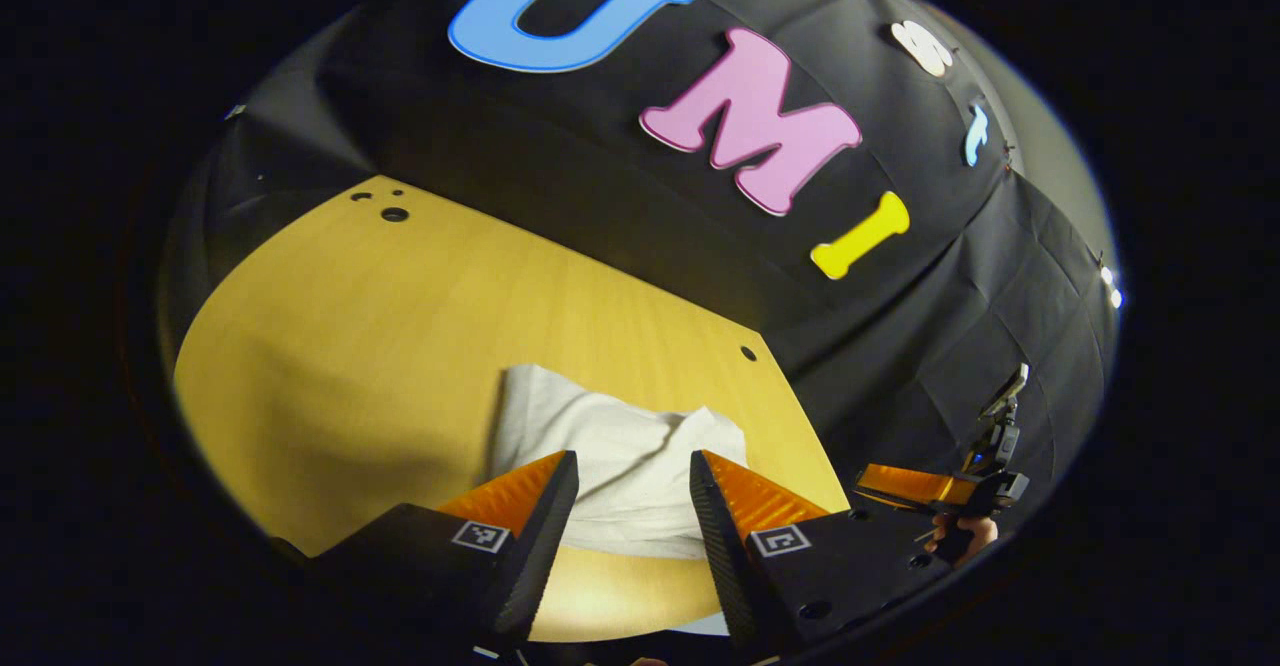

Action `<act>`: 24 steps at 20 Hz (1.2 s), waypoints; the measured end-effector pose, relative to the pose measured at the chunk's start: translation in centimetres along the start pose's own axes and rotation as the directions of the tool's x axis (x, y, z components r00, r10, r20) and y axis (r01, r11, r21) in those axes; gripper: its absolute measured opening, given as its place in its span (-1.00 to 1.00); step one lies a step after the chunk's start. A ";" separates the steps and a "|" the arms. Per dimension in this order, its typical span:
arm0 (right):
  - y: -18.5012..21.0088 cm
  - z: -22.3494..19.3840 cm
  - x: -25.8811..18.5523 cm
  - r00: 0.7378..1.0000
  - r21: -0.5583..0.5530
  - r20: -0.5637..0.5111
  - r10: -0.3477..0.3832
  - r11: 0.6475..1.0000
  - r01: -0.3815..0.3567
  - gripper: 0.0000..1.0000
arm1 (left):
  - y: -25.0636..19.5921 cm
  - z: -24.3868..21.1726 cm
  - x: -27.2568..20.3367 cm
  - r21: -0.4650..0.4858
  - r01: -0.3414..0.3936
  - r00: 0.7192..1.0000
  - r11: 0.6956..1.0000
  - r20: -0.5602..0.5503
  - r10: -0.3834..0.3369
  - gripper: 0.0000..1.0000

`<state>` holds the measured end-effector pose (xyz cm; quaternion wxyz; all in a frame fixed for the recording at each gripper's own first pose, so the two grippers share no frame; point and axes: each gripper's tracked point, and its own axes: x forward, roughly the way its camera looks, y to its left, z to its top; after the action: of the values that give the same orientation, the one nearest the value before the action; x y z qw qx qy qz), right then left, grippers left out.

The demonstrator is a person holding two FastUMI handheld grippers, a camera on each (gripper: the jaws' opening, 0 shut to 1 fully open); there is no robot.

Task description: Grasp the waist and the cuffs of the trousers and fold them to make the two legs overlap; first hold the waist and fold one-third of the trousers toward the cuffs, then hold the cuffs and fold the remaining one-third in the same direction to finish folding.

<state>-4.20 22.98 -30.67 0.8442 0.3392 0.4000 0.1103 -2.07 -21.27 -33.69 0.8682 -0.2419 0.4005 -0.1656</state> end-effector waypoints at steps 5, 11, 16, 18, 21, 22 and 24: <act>2.9 2.8 0.8 0.998 -0.058 0.050 0.049 0.997 -0.046 0.07 | 2.0 2.0 -1.8 -0.079 -0.077 0.994 0.994 0.077 0.083 0.45; 2.7 2.5 3.6 0.999 -0.049 -0.011 0.044 0.998 -0.045 0.07 | 1.5 1.5 -1.9 -0.067 -0.087 0.993 0.994 0.076 0.092 0.46; 2.9 2.0 4.5 1.000 -0.068 -0.021 0.020 0.997 -0.021 0.07 | 0.7 0.7 -1.6 -0.042 -0.058 0.997 0.997 0.050 0.060 0.45; 2.8 1.7 4.5 1.000 -0.075 -0.022 0.004 0.997 -0.006 0.07 | 0.8 0.6 -1.6 -0.039 -0.045 0.998 0.998 0.042 0.047 0.45; 2.8 1.5 4.1 1.000 -0.074 -0.010 -0.015 0.997 0.015 0.07 | 1.3 0.1 -1.6 -0.037 -0.032 0.999 0.999 0.024 0.033 0.45; 2.7 1.5 4.1 1.000 -0.070 0.000 -0.025 0.997 0.025 0.07 | 1.6 0.0 -1.6 -0.034 -0.030 0.999 0.999 0.017 0.031 0.46; 2.9 1.3 3.7 0.999 -0.066 0.010 -0.042 0.997 0.043 0.07 | 1.9 -0.1 -1.4 -0.025 -0.024 1.000 0.999 0.007 0.024 0.45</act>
<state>-0.60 26.19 -30.41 0.8589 0.3031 0.3996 0.1039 -2.85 -19.07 -33.95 0.8685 -0.2485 0.4021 -0.1492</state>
